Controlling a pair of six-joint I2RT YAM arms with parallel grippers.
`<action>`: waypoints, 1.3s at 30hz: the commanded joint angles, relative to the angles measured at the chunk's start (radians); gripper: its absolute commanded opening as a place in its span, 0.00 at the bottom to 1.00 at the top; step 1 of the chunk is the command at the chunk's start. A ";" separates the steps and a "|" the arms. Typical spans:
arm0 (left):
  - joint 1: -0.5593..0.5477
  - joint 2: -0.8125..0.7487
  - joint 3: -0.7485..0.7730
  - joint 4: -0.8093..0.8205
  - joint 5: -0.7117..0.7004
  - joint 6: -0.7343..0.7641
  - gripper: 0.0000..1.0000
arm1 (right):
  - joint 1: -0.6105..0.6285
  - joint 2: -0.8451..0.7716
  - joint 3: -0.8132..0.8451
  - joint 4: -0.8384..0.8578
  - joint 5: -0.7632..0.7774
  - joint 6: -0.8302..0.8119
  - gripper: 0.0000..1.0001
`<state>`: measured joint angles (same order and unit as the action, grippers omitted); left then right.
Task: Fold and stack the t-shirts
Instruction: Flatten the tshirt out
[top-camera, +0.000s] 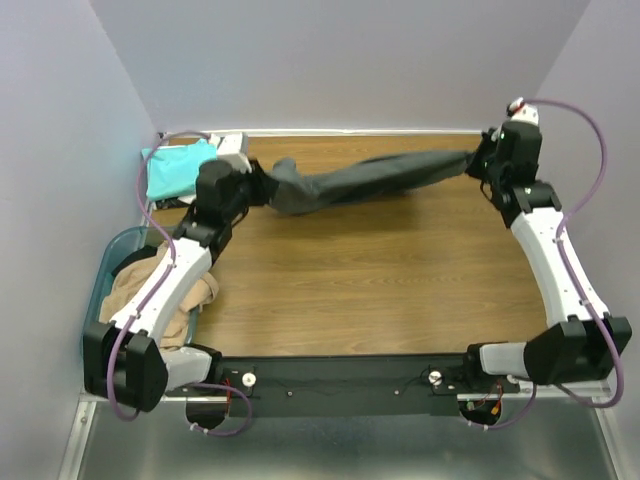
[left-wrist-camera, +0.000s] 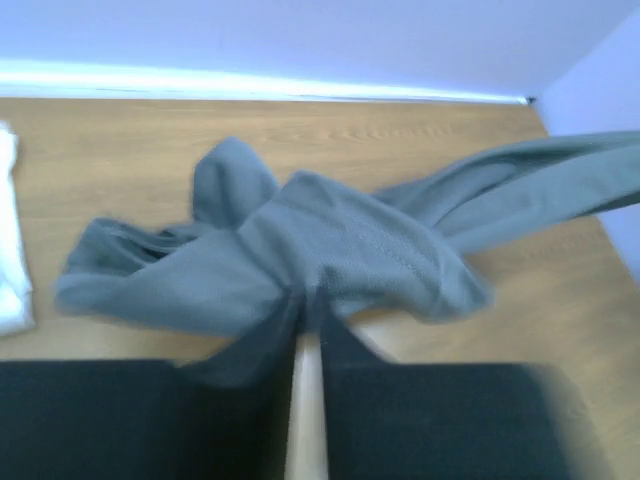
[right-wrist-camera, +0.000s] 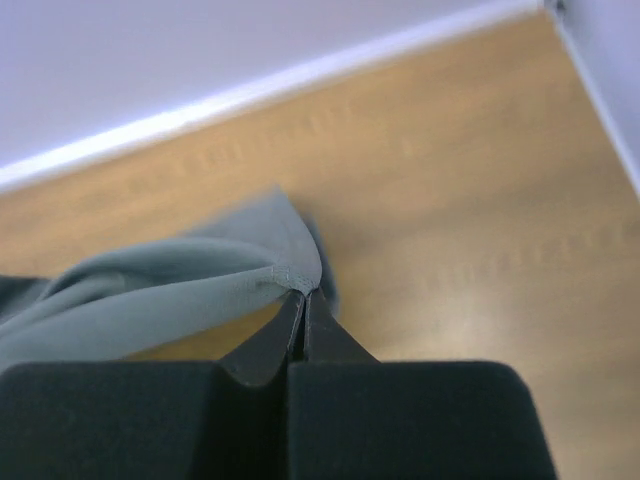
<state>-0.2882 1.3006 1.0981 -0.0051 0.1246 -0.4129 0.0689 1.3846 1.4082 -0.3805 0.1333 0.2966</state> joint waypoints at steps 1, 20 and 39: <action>-0.014 -0.075 -0.308 -0.138 0.060 -0.111 0.44 | -0.003 -0.099 -0.239 -0.054 0.023 0.044 0.01; -0.060 -0.003 -0.317 -0.233 -0.043 -0.181 0.67 | -0.004 -0.070 -0.515 -0.064 -0.078 0.128 0.01; -0.301 0.462 0.088 -0.489 -0.335 -0.078 0.63 | -0.004 -0.085 -0.557 -0.063 -0.092 0.145 0.01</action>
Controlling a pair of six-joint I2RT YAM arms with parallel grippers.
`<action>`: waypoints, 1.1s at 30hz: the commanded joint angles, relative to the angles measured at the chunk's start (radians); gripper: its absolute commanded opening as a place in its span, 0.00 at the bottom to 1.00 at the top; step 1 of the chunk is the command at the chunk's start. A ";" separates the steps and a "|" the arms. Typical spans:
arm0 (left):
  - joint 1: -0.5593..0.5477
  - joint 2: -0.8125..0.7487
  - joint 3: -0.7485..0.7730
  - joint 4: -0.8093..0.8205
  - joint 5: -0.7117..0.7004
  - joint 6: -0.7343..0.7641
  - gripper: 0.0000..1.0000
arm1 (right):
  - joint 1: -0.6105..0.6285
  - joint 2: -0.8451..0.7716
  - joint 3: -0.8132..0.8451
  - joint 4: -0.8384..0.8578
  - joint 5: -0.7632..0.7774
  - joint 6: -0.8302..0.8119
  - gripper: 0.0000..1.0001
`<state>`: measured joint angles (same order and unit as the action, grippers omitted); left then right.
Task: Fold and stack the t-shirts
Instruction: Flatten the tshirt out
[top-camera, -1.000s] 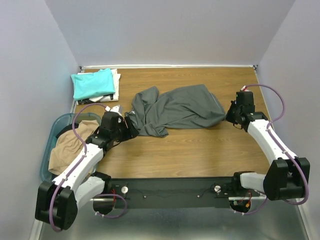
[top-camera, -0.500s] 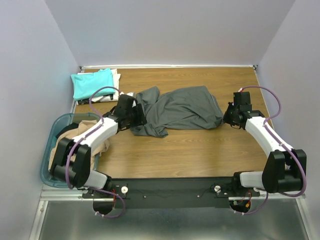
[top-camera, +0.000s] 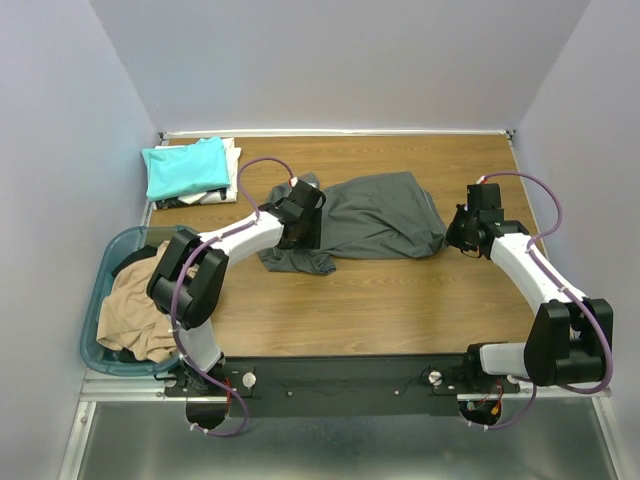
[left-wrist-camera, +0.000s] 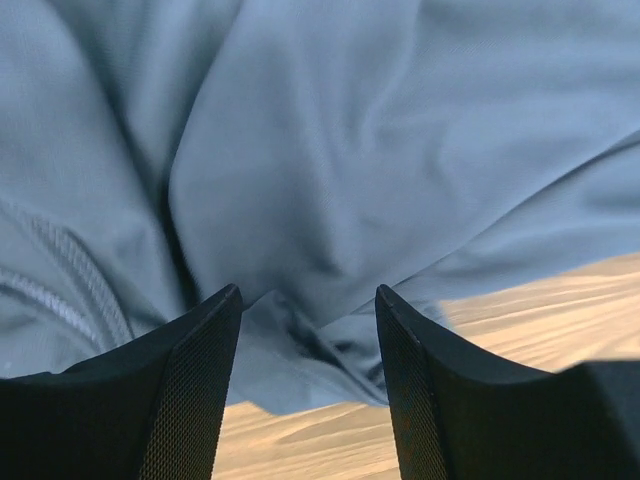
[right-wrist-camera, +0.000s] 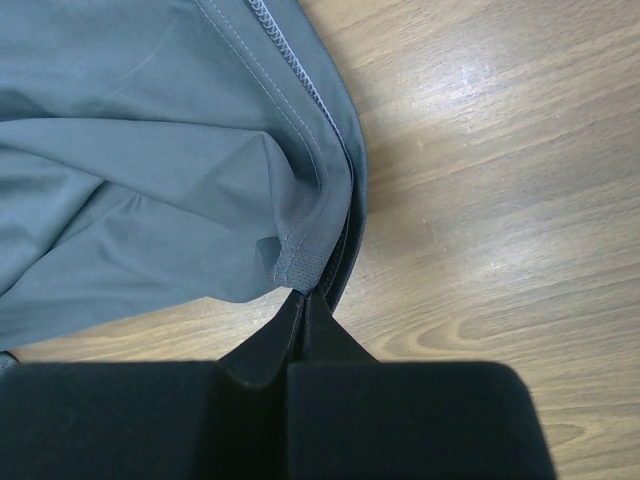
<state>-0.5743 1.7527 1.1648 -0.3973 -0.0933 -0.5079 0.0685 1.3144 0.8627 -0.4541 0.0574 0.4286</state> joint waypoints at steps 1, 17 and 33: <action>-0.018 0.010 0.022 -0.104 -0.135 0.014 0.62 | -0.003 -0.012 -0.013 0.011 -0.016 0.013 0.01; -0.042 0.087 0.072 -0.115 -0.163 0.031 0.40 | -0.004 0.013 -0.005 0.012 -0.019 0.010 0.01; 0.008 -0.047 0.247 -0.264 -0.270 -0.003 0.00 | -0.003 -0.032 0.176 -0.073 0.002 -0.019 0.01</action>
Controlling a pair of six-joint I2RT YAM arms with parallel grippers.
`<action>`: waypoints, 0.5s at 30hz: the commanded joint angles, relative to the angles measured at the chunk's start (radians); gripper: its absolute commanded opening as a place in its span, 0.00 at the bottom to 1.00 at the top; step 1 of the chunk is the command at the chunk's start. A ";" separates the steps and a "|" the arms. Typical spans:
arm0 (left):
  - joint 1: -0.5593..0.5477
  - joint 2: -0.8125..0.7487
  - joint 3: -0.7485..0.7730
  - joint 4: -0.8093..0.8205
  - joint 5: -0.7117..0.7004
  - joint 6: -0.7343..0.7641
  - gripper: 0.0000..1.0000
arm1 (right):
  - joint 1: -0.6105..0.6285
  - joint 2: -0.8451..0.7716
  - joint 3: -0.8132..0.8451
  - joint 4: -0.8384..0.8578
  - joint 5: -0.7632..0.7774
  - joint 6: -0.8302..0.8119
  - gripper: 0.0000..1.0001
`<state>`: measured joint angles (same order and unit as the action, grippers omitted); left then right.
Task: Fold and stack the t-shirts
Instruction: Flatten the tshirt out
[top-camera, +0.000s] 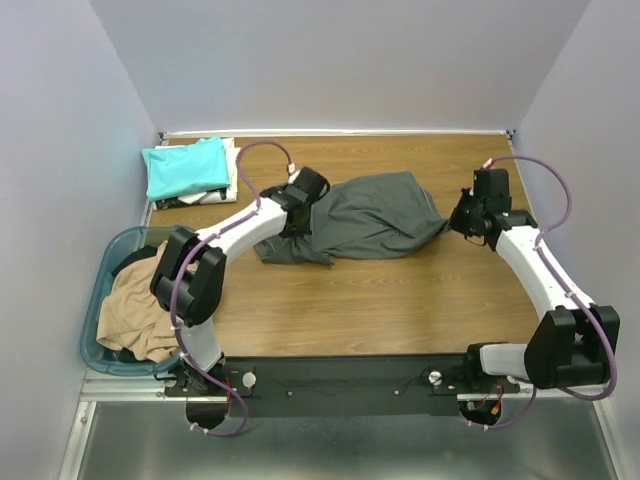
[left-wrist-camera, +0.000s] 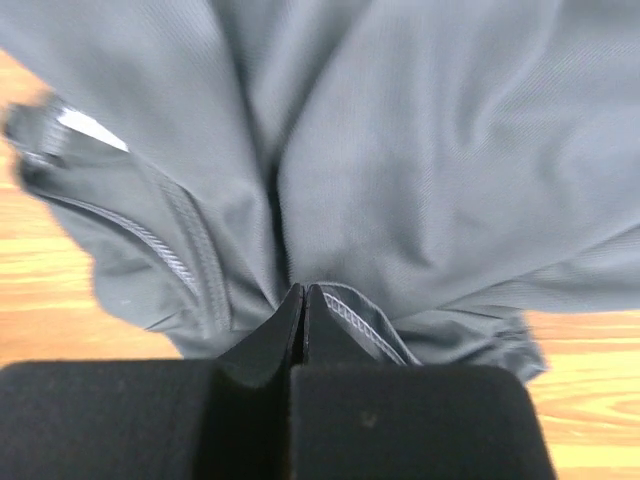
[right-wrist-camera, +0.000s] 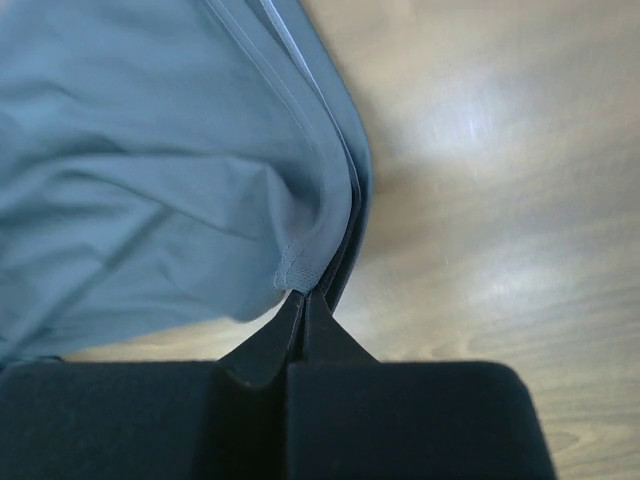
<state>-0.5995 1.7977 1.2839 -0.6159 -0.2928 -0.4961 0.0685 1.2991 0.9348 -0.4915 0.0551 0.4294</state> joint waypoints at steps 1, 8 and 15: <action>0.049 -0.098 0.161 -0.051 -0.077 -0.013 0.00 | -0.004 -0.009 0.130 -0.039 0.012 -0.029 0.00; 0.228 -0.120 0.498 -0.083 -0.109 0.070 0.00 | -0.003 0.091 0.387 -0.048 0.113 -0.138 0.00; 0.363 -0.152 0.823 -0.081 -0.054 0.136 0.00 | -0.004 0.086 0.625 -0.065 0.138 -0.207 0.01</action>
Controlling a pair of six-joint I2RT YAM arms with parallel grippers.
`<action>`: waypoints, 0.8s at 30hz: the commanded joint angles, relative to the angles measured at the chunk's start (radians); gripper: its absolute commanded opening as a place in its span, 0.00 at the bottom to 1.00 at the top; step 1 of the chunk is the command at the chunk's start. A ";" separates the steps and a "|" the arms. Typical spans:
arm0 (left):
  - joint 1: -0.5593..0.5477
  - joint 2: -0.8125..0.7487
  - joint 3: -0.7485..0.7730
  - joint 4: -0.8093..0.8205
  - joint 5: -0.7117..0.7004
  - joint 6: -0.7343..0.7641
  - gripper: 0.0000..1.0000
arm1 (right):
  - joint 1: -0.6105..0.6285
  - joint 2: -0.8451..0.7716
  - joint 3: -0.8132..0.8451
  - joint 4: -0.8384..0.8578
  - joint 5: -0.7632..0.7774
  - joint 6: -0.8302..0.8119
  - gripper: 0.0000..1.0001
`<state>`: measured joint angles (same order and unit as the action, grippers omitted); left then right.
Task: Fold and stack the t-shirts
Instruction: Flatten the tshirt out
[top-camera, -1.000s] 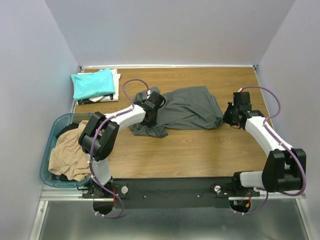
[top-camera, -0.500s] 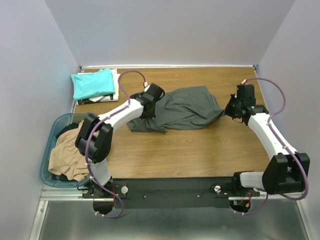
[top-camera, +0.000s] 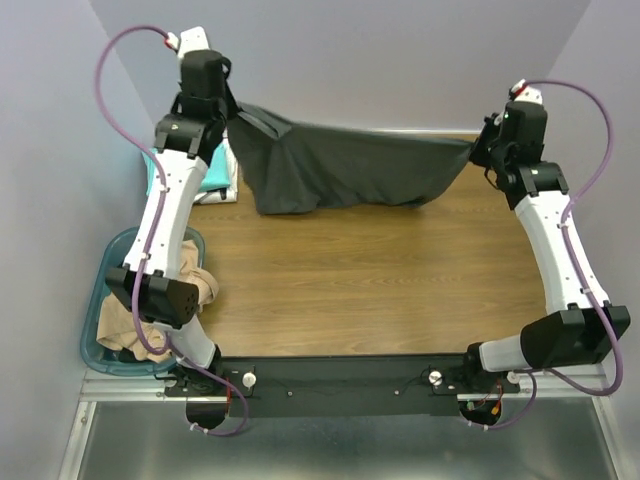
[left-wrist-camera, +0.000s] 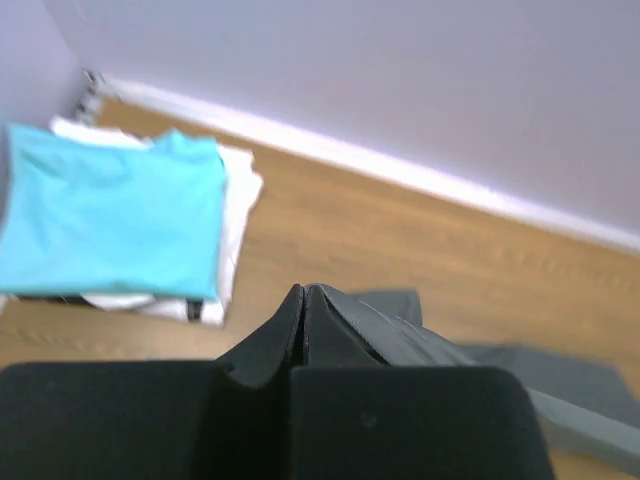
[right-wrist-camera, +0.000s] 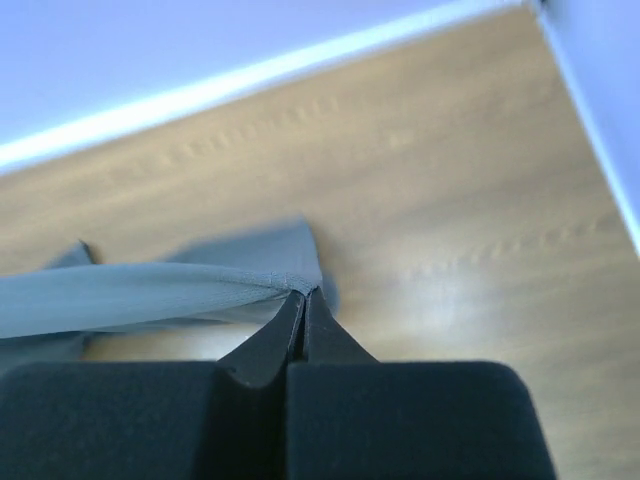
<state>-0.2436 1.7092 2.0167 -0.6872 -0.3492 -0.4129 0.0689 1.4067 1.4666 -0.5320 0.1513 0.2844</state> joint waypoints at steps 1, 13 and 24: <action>0.013 -0.072 0.105 -0.002 0.009 0.046 0.00 | -0.004 -0.029 0.104 -0.029 0.041 -0.068 0.01; 0.027 -0.387 0.004 0.201 0.038 0.042 0.00 | -0.004 -0.218 0.303 -0.140 -0.002 -0.088 0.06; 0.017 -0.211 0.040 0.313 0.295 0.037 0.00 | -0.004 -0.028 0.341 -0.091 0.014 -0.111 0.03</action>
<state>-0.2226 1.3949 2.0594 -0.4156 -0.1722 -0.3878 0.0689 1.2766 1.8519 -0.6174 0.1444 0.2062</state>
